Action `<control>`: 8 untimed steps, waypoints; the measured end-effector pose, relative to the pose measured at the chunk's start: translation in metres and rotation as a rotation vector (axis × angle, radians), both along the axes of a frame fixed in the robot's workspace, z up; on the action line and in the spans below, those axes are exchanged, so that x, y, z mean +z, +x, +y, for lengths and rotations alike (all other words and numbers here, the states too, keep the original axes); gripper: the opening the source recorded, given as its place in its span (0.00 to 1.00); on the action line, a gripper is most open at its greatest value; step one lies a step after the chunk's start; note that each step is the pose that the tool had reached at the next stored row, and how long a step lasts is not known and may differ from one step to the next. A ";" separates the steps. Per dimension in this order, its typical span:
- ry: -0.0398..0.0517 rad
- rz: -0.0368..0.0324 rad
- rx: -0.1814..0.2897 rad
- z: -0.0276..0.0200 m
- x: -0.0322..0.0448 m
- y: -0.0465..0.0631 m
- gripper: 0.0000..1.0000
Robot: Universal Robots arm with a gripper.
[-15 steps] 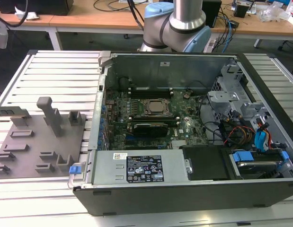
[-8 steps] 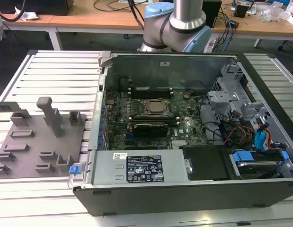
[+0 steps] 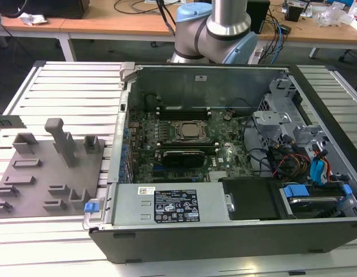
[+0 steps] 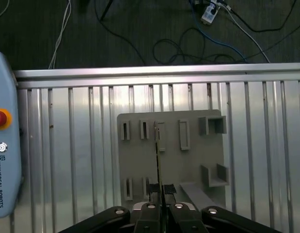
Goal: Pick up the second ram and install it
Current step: 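Pick up the second ram and move it above second insertion slot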
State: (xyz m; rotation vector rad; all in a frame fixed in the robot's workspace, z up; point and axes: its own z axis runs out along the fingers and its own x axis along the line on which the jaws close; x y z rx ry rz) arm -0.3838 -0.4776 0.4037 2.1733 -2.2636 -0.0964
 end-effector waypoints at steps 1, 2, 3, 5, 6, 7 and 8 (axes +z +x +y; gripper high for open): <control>0.0024 0.0001 0.000 0.0015 0.0005 0.000 0.13; 0.0047 0.0001 0.000 0.0034 0.0010 0.000 0.13; 0.0056 0.0000 0.000 0.0045 0.0013 0.000 0.13; 0.0088 0.0000 0.000 0.0100 0.0037 0.001 0.13; 0.0092 0.0000 0.000 0.0121 0.0048 0.001 0.13; 0.0095 0.0000 0.000 0.0132 0.0056 0.001 0.13; 0.0096 0.0000 0.000 0.0144 0.0065 0.001 0.13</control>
